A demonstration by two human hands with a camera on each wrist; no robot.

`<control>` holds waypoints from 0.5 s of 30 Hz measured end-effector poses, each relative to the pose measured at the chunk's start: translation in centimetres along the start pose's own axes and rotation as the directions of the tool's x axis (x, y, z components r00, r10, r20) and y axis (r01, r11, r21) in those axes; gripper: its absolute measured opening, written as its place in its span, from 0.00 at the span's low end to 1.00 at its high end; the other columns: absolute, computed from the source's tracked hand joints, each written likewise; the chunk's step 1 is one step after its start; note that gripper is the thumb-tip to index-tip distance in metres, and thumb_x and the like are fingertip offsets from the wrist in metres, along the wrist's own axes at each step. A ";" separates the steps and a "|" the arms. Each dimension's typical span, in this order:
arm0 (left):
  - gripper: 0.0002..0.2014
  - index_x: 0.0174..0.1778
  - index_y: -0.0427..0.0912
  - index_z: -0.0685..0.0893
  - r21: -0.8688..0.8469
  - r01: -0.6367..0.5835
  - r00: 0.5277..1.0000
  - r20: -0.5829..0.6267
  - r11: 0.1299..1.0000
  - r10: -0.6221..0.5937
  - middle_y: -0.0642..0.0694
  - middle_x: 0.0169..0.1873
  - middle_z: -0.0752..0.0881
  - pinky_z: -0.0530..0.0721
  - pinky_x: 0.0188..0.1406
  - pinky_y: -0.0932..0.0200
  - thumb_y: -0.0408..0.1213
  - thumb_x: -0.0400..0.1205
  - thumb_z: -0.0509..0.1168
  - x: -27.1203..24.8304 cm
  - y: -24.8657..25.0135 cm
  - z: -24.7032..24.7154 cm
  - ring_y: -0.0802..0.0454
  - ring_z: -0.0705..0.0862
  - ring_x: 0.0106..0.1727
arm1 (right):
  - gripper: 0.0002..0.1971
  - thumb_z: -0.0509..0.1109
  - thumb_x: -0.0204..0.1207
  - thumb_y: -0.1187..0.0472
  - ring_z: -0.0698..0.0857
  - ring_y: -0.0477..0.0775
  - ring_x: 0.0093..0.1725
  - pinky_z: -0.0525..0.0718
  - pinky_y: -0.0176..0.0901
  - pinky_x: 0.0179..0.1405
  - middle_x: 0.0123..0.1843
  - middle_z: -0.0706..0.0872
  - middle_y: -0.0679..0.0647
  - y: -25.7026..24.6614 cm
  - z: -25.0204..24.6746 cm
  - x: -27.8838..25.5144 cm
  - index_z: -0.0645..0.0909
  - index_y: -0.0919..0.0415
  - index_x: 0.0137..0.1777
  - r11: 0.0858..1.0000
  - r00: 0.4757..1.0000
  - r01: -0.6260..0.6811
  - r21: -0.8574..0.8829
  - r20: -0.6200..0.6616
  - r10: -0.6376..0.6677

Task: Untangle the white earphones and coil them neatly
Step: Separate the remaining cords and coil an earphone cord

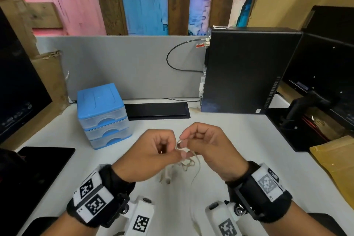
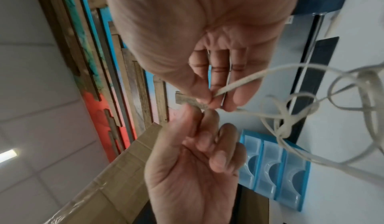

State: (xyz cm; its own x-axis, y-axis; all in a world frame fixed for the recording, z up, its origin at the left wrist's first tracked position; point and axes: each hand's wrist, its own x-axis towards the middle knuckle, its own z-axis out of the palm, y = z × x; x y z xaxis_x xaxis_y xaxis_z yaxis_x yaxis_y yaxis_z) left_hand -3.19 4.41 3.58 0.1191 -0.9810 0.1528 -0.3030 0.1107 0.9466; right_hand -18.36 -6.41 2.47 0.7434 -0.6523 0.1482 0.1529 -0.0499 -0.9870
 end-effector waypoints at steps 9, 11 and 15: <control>0.09 0.37 0.54 0.90 0.331 0.101 0.962 -0.274 0.938 -0.007 0.46 0.34 0.84 0.82 0.38 0.51 0.53 0.71 0.79 1.5 -4.6 -0.6 0.55 0.78 0.30 | 0.15 0.63 0.66 0.77 0.84 0.61 0.42 0.84 0.44 0.45 0.35 0.86 0.61 -4.8 -0.8 -1.8 0.87 0.61 0.43 0.970 0.974 0.208 0.128 0.064 -0.217; 0.08 0.38 0.54 0.93 0.319 0.083 0.958 -0.287 0.944 0.013 0.52 0.38 0.84 0.79 0.39 0.65 0.52 0.69 0.79 1.6 -4.2 -1.0 0.56 0.81 0.37 | 0.15 0.62 0.64 0.76 0.82 0.61 0.40 0.79 0.38 0.40 0.31 0.84 0.61 -5.1 -1.5 -1.7 0.87 0.61 0.42 0.967 0.970 0.243 0.079 -0.002 -0.244; 0.03 0.37 0.53 0.93 0.307 0.018 0.966 -0.250 0.952 0.062 0.54 0.37 0.88 0.75 0.40 0.74 0.45 0.72 0.80 1.3 -2.3 -1.2 0.61 0.84 0.39 | 0.03 0.71 0.70 0.65 0.85 0.57 0.30 0.78 0.36 0.32 0.26 0.82 0.60 -4.5 -1.4 -1.2 0.84 0.63 0.42 0.997 0.997 0.065 -0.052 -0.039 -0.067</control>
State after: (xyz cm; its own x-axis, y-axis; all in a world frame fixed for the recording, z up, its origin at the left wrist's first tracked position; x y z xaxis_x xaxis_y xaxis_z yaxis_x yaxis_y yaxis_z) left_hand -1.22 3.04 1.95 0.3330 -0.9011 0.2776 -0.5764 0.0385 0.8163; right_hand -20.80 -6.46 6.65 0.7056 -0.6763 0.2115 0.1669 -0.1314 -0.9772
